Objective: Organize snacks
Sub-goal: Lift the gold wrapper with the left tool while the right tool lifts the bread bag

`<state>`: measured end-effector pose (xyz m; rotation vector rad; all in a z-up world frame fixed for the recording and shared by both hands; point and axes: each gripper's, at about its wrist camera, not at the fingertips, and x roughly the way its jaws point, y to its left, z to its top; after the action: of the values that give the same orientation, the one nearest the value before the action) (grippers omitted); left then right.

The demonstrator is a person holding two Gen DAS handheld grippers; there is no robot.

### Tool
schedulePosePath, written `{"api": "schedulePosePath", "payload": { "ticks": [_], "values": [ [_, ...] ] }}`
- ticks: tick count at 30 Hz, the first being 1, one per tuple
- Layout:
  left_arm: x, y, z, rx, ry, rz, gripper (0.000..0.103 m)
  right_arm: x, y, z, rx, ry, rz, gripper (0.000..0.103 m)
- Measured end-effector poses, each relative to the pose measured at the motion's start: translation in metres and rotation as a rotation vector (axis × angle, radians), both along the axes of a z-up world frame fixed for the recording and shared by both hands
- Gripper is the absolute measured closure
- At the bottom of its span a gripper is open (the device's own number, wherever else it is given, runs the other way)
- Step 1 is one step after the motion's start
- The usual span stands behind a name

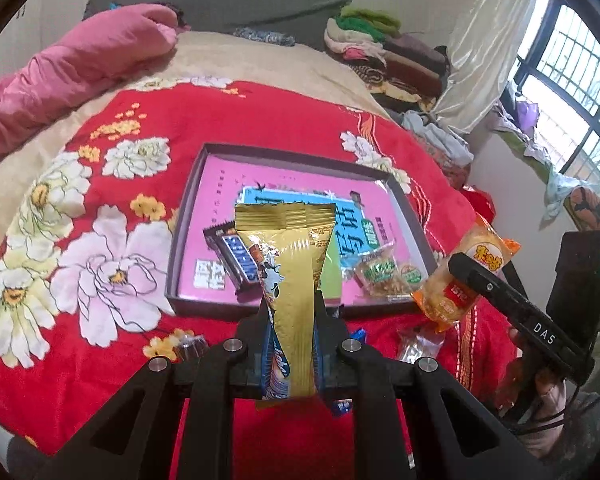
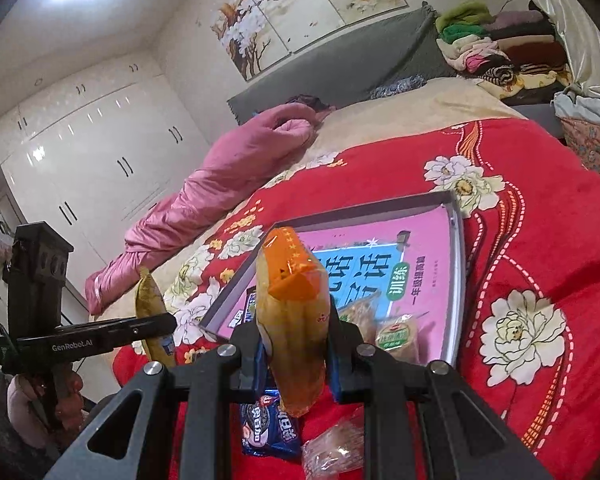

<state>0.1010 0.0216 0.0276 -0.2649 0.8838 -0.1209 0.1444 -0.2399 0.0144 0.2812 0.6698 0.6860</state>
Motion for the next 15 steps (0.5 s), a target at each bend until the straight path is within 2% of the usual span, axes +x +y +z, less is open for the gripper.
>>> {"api": "schedulePosePath", "payload": {
  "ticks": [15],
  "values": [
    [0.021,-0.003,0.015,-0.006,-0.043,0.015,0.087,0.008,-0.035,0.008,0.040,-0.028,-0.124,0.079]
  ]
}}
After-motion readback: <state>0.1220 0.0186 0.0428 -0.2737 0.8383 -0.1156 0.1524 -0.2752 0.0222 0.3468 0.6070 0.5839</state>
